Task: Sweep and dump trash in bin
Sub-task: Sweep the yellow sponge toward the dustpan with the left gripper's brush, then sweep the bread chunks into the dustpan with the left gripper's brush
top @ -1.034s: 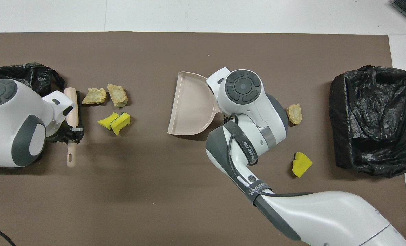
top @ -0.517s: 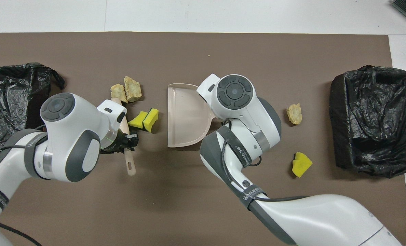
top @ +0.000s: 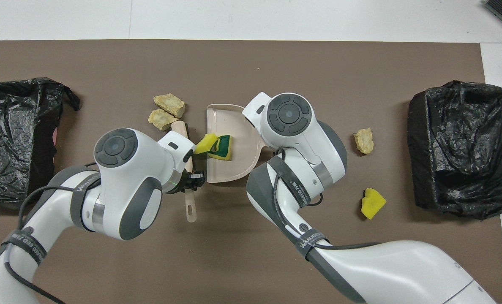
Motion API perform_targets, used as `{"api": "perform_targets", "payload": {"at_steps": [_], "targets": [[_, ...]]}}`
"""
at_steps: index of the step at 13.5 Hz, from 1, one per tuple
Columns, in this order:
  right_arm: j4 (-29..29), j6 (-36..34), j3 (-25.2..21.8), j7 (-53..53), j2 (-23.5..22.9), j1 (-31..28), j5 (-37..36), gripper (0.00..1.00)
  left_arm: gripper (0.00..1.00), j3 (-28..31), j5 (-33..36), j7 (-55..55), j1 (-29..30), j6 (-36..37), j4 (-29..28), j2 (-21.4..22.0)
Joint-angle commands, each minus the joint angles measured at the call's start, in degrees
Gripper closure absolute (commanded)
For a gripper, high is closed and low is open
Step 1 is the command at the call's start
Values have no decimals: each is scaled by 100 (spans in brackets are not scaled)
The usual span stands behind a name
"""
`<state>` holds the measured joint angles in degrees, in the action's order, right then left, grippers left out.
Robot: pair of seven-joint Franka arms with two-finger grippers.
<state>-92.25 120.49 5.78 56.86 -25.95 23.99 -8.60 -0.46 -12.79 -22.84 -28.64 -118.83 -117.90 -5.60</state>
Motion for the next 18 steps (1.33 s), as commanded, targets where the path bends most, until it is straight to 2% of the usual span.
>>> {"api": "perform_targets", "payload": {"at_steps": [1,4,5,7,9,12,16,18], "targets": [[-135,89,37,176,90,-87,-19,100,100,160,414,646,244,649,458,-11],[-144,19,64,194,81,-149,60,100,100,169,1153,1237,718,581,855,-292],[-187,-25,64,211,90,-166,304,100,100,160,1356,1334,989,598,1091,-467],[-258,9,64,560,55,-324,657,100,100,160,1472,1509,1290,415,1216,-827],[-276,36,55,660,37,-316,982,100,100,160,1490,1782,1536,54,1173,-934],[-276,141,55,546,-33,-246,1001,100,100,108,1394,1827,1432,44,1059,-1013],[-276,168,55,545,-33,-237,992,100,100,90,990,1853,967,-490,786,-970],[-276,159,55,598,-33,-237,992,100,100,90,954,1853,633,-483,698,-917]]}}
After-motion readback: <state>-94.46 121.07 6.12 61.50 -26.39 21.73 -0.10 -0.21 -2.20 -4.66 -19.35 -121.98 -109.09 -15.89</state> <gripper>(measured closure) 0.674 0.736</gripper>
